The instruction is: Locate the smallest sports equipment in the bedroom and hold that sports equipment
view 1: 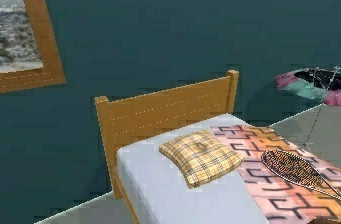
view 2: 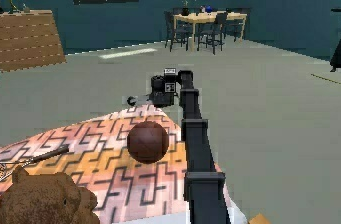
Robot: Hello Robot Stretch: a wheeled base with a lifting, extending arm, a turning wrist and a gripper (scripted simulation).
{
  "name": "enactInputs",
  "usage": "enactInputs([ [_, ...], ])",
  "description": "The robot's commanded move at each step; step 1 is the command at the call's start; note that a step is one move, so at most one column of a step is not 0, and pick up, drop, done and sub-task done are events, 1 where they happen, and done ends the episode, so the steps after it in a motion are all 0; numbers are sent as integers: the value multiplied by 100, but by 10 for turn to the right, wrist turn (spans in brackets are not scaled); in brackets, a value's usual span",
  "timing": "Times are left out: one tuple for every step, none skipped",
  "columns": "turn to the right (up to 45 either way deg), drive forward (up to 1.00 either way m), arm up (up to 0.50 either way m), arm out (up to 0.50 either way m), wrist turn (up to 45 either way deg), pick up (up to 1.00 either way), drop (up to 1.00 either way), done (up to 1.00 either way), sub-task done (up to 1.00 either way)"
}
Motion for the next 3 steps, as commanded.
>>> enactInputs([
  [0,0,-30,0,0,0,0,0,0],
  [0,0,0,0,0,100,0,0,0],
  [0,0,10,0,0,0,0,0,0],
])
